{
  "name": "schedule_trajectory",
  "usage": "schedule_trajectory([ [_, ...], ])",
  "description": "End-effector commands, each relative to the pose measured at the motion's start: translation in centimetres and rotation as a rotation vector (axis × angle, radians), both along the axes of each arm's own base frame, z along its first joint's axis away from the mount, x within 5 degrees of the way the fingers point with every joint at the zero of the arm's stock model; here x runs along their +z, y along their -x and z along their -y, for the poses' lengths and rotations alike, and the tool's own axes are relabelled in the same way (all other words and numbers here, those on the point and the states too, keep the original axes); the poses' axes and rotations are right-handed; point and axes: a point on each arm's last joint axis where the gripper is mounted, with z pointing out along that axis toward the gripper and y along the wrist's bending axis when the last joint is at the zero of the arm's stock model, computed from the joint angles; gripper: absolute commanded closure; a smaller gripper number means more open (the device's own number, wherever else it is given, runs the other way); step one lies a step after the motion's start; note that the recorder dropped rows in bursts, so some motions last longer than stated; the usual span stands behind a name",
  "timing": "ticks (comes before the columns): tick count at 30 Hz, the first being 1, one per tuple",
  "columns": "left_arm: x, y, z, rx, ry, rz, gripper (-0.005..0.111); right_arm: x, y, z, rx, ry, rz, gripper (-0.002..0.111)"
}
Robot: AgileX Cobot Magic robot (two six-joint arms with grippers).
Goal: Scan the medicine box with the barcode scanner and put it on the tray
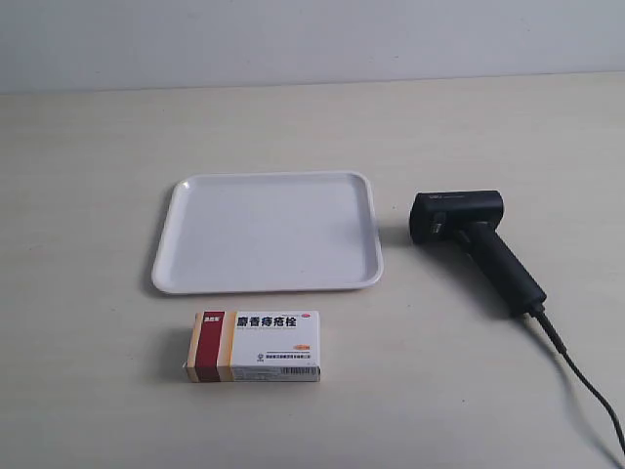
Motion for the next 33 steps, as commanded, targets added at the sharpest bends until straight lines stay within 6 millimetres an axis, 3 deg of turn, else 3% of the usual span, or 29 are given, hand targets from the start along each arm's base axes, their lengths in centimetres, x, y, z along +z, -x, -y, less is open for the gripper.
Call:
schedule_trajectory([
  [1,0.1,0.0,0.0,-0.005,-0.002,0.009,0.103,0.0,0.0,0.0,-0.005,0.002,0.015,0.108],
  [20,0.3,0.0,0.0,-0.006,-0.004,0.034,0.103,0.0,0.0,0.0,-0.005,0.002,0.015,0.108],
  [22,1.1,-0.1,0.1,-0.005,0.064,0.129,0.103,0.0,0.0,0.0,-0.005,0.002,0.015,0.108],
  [28,3.9,0.0,-0.4,0.054,0.494,0.443,0.103,0.0,0.0,0.0,-0.004,-0.028,0.014,0.108],
  [30,4.6,0.2,-0.6,0.051,0.439,0.506,0.103,0.1,0.0,0.0,-0.001,-0.08,0.011,0.108],
  [33,7.5,0.6,-0.4,0.026,0.385,0.582,0.107,0.2,0.0,-0.1,0.0,-0.112,0.016,0.108],
])
